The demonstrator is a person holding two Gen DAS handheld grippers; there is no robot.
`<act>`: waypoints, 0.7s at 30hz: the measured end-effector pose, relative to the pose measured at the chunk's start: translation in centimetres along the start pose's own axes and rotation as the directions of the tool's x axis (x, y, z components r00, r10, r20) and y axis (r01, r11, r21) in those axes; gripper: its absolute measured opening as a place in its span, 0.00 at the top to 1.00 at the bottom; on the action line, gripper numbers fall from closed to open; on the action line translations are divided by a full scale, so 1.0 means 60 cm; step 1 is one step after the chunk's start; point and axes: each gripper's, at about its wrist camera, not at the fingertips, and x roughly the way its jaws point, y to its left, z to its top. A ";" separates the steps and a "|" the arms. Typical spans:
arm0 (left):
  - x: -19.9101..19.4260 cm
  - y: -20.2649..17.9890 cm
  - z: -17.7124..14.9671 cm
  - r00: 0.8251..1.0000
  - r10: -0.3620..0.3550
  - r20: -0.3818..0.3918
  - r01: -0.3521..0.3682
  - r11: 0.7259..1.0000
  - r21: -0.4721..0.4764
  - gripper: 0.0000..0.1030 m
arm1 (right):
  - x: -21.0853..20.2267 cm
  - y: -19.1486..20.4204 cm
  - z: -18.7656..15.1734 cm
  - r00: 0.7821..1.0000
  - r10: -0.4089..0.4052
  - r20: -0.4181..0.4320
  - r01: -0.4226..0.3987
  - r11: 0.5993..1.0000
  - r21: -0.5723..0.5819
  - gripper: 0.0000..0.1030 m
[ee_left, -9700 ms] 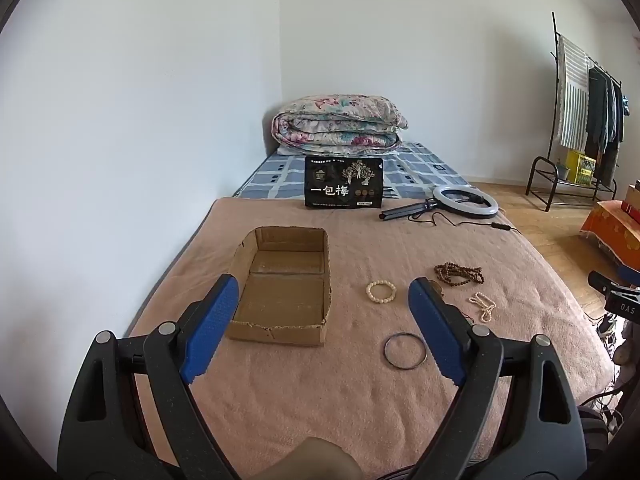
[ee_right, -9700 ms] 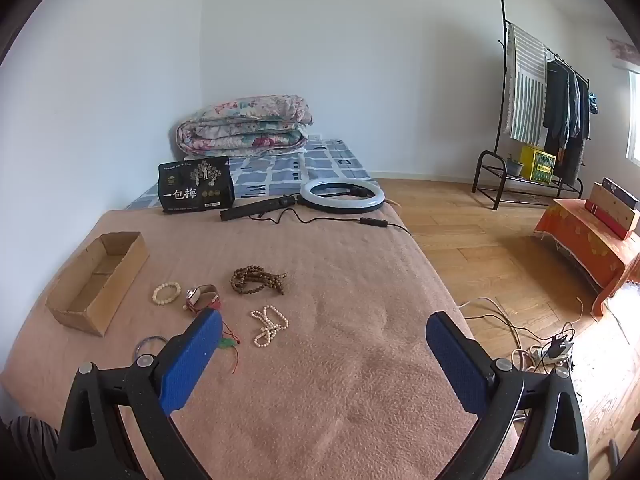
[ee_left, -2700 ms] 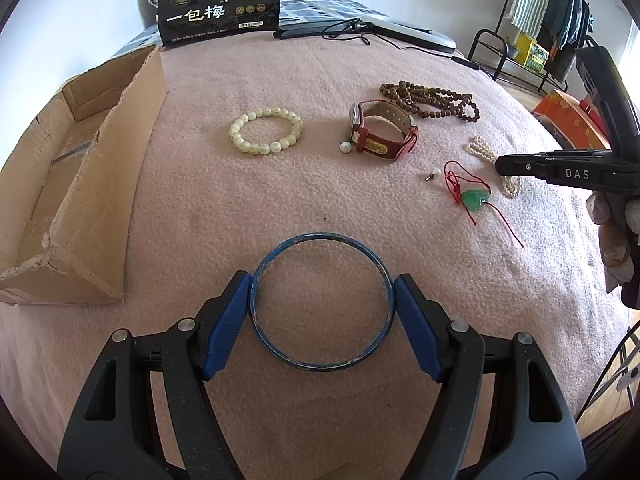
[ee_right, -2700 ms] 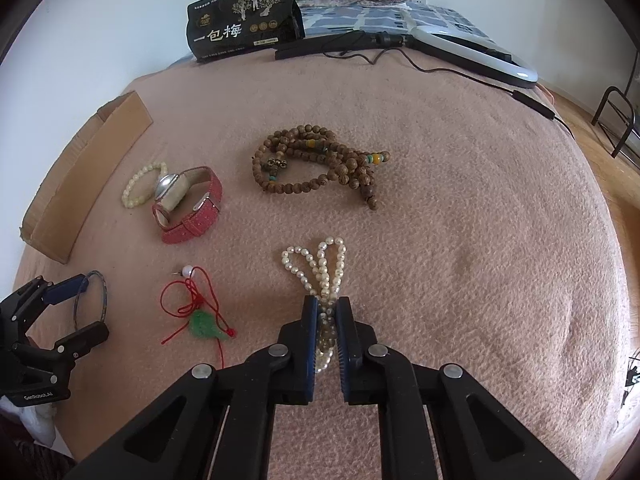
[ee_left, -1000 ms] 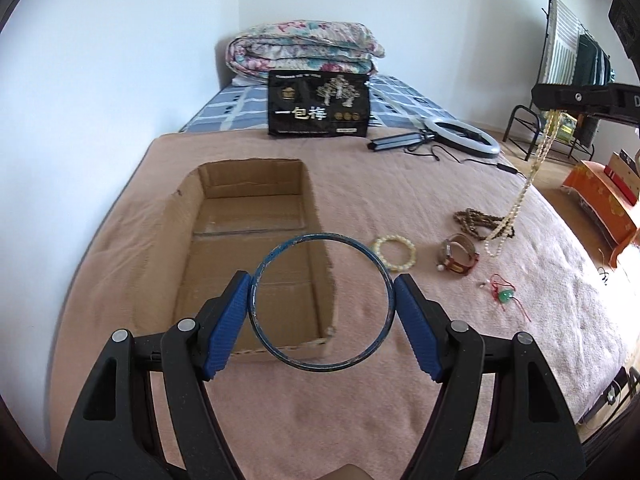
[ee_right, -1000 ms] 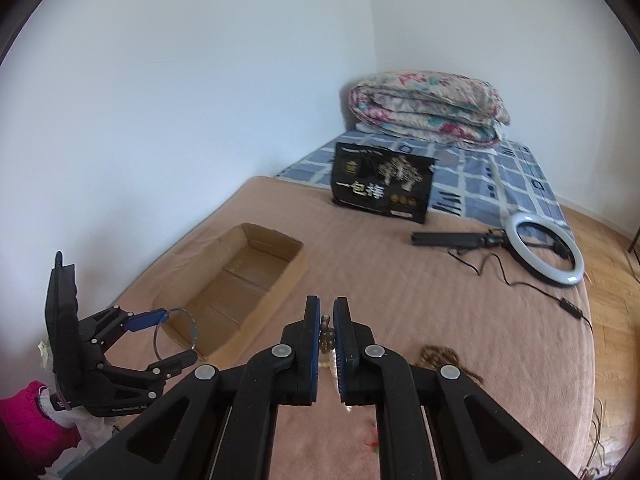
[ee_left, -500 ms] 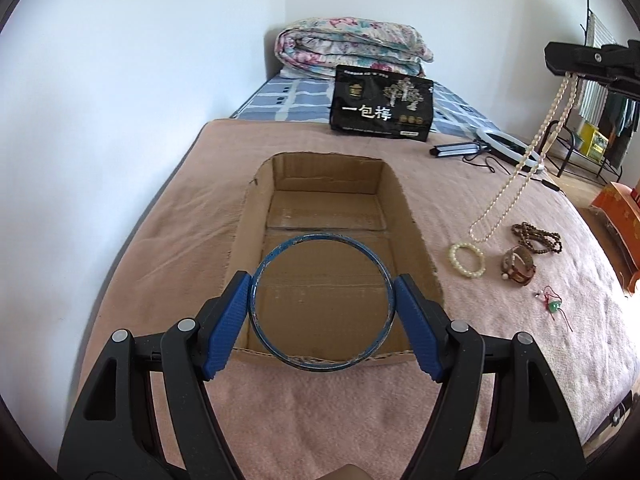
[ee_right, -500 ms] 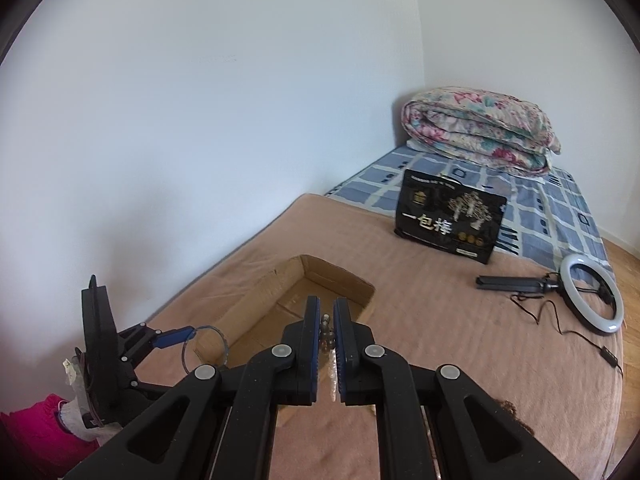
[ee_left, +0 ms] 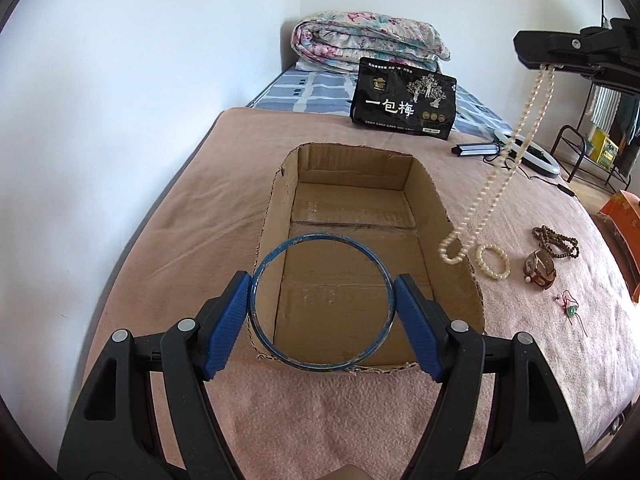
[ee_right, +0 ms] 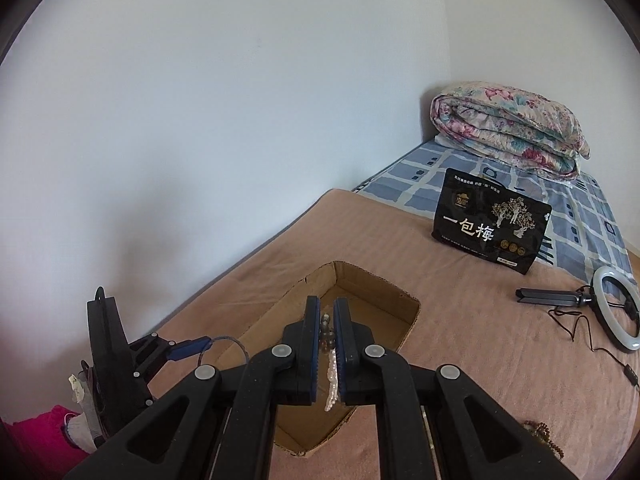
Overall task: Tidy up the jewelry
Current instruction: 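Open the right tool to drop the necklace in the box while the left tool releases the bangle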
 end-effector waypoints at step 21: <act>0.038 -0.015 -0.007 1.000 0.005 -0.028 -0.005 1.000 0.017 0.28 | 0.125 -0.040 -0.059 0.991 -0.015 -0.136 0.026 0.996 0.083 0.96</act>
